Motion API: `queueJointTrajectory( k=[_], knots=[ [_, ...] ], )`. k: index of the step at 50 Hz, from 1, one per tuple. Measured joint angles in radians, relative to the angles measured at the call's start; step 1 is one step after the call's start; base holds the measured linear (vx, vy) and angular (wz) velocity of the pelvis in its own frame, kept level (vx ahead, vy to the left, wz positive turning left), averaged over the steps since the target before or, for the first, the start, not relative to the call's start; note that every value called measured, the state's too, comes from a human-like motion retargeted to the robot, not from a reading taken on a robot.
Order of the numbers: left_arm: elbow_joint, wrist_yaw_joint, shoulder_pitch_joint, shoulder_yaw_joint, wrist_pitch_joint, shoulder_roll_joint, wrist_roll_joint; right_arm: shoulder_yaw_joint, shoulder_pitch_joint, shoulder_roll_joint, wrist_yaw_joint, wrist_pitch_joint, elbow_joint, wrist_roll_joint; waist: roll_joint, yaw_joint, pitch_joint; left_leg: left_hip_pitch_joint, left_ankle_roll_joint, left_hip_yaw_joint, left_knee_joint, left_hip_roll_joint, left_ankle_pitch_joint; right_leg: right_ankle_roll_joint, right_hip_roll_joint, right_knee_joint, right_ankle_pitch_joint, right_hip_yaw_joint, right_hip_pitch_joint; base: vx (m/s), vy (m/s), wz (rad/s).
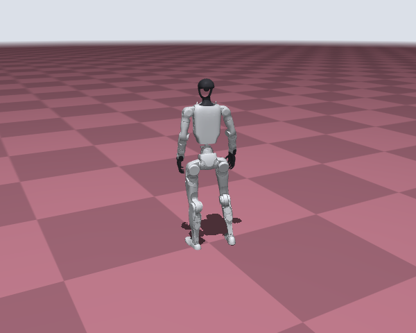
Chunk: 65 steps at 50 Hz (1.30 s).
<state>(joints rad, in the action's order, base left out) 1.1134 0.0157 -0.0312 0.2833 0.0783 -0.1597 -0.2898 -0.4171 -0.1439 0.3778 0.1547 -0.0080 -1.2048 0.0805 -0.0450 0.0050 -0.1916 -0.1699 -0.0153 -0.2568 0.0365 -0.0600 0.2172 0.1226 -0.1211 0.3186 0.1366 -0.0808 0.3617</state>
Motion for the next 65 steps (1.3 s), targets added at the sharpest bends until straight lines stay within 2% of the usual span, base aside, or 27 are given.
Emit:
queueJointTrajectory(
  k=[22, 35, 43, 49, 56, 58, 60, 63, 65],
  knots=[
    [-0.046, -0.01, -0.054, 0.084, -0.015, -0.026, 0.074, -0.063, -0.031, 0.01, 0.003, 0.024, -0.026, -0.028, -0.006, 0.001, 0.024, -0.092, 0.022, 0.0, 0.003, 0.006, -0.03, -0.023, -0.022, 0.117, 0.017, -0.029, 0.121, 0.0, -0.01, 0.05],
    [-0.01, -0.023, -0.067, 0.085, -0.032, -0.094, 0.092, -0.106, -0.072, -0.107, 0.042, 0.042, -0.017, -0.049, 0.02, 0.016, 0.038, -0.104, 0.043, 0.032, 0.002, -0.006, -0.054, -0.058, -0.032, 0.2, 0.081, -0.084, 0.14, -0.01, -0.08, 0.25],
    [0.009, -0.016, -0.08, 0.083, -0.036, -0.101, 0.087, -0.115, -0.091, -0.133, 0.048, 0.04, -0.053, -0.056, 0.042, 0.029, 0.048, -0.093, 0.054, 0.02, -0.013, -0.012, -0.062, -0.073, -0.043, 0.228, 0.106, -0.129, 0.116, -0.01, -0.06, 0.34],
    [0.024, 0.005, -0.087, 0.091, -0.038, -0.091, 0.106, -0.112, -0.095, -0.127, 0.038, 0.031, -0.08, -0.05, 0.065, 0.026, 0.053, -0.064, 0.026, -0.079, -0.068, 0.005, -0.028, -0.071, -0.086, 0.266, 0.131, -0.164, 0.083, 0.01, 0.04, 0.61],
    [0.076, 0.035, -0.04, 0.1, -0.047, -0.076, 0.149, -0.083, -0.114, -0.123, 0.023, 0.024, -0.069, -0.034, 0.084, 0.022, 0.08, 0.005, 0.014, -0.051, -0.015, 0.067, -0.017, -0.075, -0.167, 0.402, 0.155, -0.186, 0.063, 0.01, 0.14, 0.7],
    [0.086, 0.042, -0.045, 0.101, -0.051, -0.079, 0.165, -0.074, -0.115, -0.123, 0.025, 0.025, -0.063, -0.029, 0.09, 0.021, 0.093, 0.029, 0.009, -0.042, 0.003, 0.086, -0.016, -0.093, -0.215, 0.468, 0.114, -0.222, 0.071, 0.04, 0.2, 0.57],
    [0.095, 0.047, -0.055, 0.101, -0.056, -0.086, 0.181, -0.066, -0.117, -0.124, 0.03, 0.027, -0.056, -0.026, 0.092, 0.025, 0.106, 0.048, 0.004, -0.039, 0.007, 0.097, -0.003, -0.134, -0.278, 0.533, 0.03, -0.294, 0.092, 0.05, 0.21, 0.64],
    [0.106, 0.051, -0.068, 0.107, -0.063, -0.086, 0.206, -0.047, -0.107, -0.134, 0.036, 0.032, -0.05, -0.02, 0.112, -0.015, 0.126, 0.046, 0.007, 0.049, 0.012, 0.15, -0.022, -0.024, -0.142, 0.5, 0.227, -0.046, 0.163, 0.01, 0.1, 1.85],
    [0.109, 0.053, -0.078, 0.106, -0.067, -0.091, 0.219, -0.04, -0.101, -0.139, 0.037, 0.035, -0.046, -0.018, 0.126, -0.027, 0.134, 0.049, 0.009, 0.085, 0.012, 0.175, -0.021, 0.004, -0.109, 0.497, 0.263, 0.035, 0.186, 0.08, 0.1, 1.45]
  ],
)
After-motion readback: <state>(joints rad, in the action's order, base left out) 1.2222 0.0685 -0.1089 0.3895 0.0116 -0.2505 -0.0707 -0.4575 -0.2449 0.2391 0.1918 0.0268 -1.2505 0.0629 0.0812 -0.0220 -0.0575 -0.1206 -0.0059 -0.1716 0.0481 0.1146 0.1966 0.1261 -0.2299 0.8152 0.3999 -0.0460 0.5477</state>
